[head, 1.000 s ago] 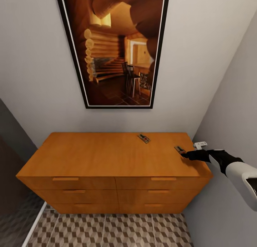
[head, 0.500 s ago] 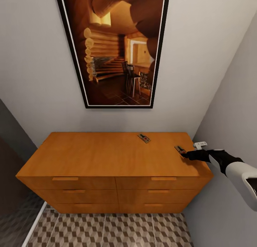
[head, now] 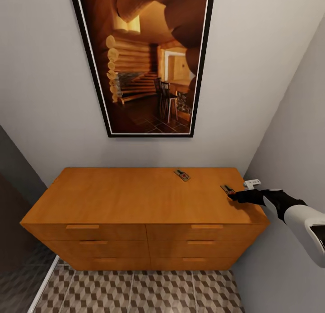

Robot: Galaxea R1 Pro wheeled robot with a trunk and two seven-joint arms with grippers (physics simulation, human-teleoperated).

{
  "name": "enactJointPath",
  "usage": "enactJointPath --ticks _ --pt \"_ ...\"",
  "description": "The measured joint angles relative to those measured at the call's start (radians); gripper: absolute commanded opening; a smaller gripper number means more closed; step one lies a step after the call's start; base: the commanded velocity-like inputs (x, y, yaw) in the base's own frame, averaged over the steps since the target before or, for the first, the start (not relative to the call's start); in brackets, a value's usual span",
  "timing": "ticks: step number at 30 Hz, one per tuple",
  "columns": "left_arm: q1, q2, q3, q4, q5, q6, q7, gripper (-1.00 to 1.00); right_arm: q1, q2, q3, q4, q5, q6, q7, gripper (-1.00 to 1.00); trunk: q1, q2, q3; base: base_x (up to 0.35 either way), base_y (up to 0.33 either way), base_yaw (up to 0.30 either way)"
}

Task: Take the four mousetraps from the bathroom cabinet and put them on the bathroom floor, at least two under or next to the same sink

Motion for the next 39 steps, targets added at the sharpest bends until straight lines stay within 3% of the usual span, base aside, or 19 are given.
enactJointPath --ticks 23,39 --pt "0.000 0.000 0.000 0.000 0.000 0.000 0.000 1.00 0.000 0.009 0.000 0.020 0.003 -0.001 -0.001 1.00 0.000 0.000 0.000 0.000 0.000 0.000" --pt "0.001 0.000 0.000 0.000 0.000 0.000 0.000 1.00 -0.001 0.010 -0.006 0.012 -0.001 -0.024 -0.001 1.00 0.000 -0.001 -0.022 0.000 0.000 0.000"
